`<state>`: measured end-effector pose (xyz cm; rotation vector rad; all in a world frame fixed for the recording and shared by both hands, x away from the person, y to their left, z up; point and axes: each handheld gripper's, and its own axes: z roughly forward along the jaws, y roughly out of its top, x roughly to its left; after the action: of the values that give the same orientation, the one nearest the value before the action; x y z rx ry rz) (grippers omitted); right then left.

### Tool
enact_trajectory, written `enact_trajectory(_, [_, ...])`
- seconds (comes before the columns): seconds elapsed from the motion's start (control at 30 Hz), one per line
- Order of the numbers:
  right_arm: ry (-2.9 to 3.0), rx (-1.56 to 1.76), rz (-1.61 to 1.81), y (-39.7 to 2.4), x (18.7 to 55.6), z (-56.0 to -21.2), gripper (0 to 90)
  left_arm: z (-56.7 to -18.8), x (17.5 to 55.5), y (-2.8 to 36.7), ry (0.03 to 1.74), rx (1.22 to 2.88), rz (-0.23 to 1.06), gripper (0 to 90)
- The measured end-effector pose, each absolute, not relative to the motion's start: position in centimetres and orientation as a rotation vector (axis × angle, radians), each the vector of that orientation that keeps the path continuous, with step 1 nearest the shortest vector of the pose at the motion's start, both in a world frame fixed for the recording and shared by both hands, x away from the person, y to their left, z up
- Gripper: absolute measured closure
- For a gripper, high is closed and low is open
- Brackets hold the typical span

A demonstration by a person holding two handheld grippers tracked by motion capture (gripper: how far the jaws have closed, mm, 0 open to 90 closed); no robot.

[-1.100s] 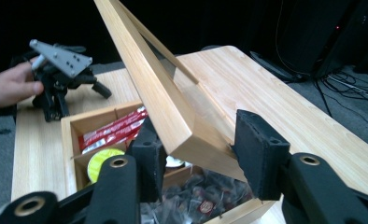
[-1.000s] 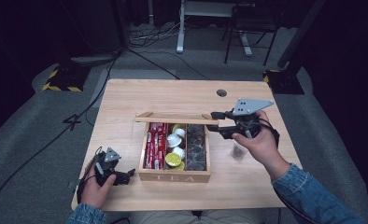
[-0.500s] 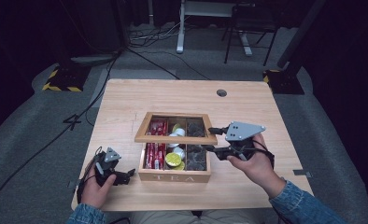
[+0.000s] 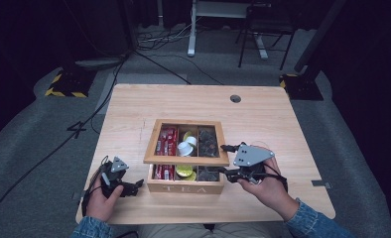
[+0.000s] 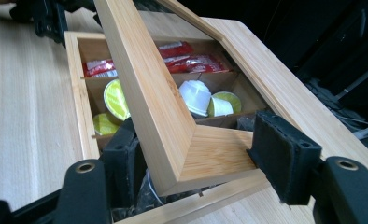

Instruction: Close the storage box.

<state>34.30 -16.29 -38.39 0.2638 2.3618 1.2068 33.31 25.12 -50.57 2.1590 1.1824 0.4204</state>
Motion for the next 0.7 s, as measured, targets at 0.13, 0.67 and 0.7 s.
enact_trajectory(0.13, [2.342,0.250,1.195,-16.3,33.9,-39.1,36.6,-50.6,33.3,25.1,1.183,2.156,0.422,0.2])
enact_trajectory(0.67, [2.328,0.190,1.106,-15.8,32.7,-42.0,29.7,-50.6,33.3,25.1,1.183,2.158,0.423,0.2])
enact_trajectory(0.7, [2.327,0.184,1.101,-15.8,32.6,-42.3,29.0,-50.6,33.3,25.1,1.183,2.158,0.423,0.2])
